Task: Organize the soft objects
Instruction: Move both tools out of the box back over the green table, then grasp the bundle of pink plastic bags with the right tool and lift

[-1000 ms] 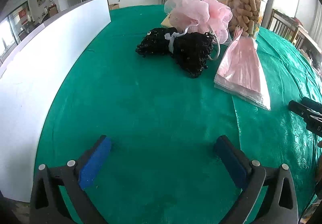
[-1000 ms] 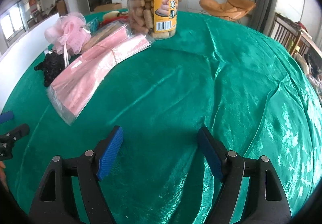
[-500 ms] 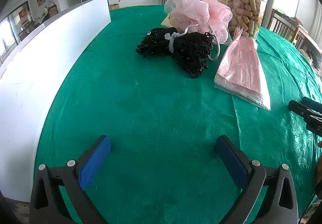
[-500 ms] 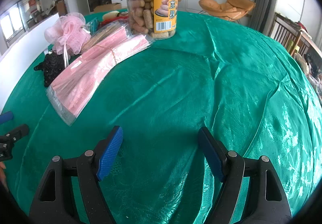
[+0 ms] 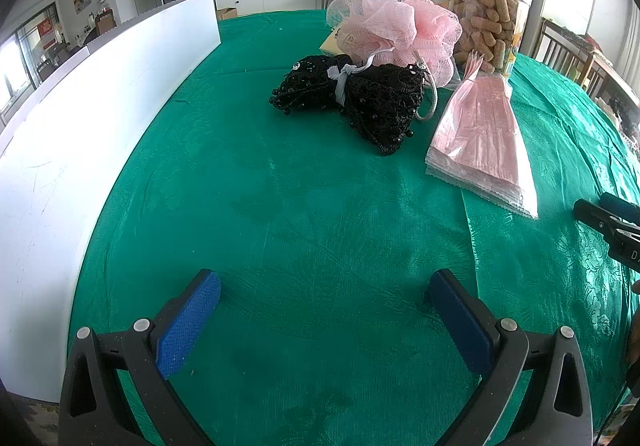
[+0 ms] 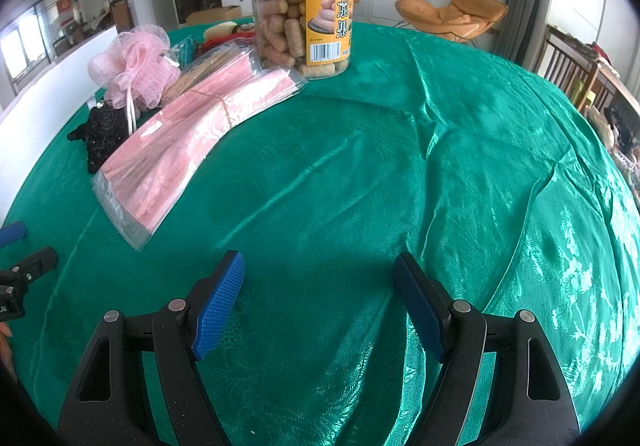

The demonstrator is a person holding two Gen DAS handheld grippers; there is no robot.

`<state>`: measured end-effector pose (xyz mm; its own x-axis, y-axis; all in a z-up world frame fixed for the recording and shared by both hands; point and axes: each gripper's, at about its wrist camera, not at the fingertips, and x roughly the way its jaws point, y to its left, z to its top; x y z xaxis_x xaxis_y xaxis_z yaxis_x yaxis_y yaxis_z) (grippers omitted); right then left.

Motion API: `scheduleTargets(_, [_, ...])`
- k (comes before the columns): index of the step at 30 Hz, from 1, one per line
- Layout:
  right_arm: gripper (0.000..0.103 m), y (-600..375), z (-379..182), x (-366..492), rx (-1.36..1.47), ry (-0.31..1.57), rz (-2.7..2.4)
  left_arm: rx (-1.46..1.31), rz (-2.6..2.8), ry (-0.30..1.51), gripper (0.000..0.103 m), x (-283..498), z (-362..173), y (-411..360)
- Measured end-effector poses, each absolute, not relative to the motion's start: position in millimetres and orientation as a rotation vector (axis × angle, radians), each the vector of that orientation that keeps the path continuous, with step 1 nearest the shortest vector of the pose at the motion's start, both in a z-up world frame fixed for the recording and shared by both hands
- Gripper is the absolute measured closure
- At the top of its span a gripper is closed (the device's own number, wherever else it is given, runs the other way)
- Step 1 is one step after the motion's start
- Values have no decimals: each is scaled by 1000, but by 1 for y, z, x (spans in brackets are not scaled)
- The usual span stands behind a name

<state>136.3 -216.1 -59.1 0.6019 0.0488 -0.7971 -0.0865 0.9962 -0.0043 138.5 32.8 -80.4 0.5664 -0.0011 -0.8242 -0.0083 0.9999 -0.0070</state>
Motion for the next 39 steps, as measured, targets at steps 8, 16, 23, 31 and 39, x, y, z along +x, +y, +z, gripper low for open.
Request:
scheduleTargets(8, [24, -216, -59, 136, -44, 922, 78, -10, 4, 969, 0, 138, -80, 33])
scheduleTargets(16, [24, -217, -59, 137, -44, 922, 78, -10, 4, 969, 0, 138, -80, 33])
scheduleTargets(23, [24, -217, -59, 137, -45, 921, 77, -19, 15, 974, 0, 138, -80, 36])
scheduleTargets(31, [23, -217, -59, 137, -39, 924, 76, -72, 92, 979, 0, 139, -80, 56])
scheduleTargets(39, [19, -220, -48, 157, 23, 1018, 74, -69, 100, 978, 0, 140, -80, 58])
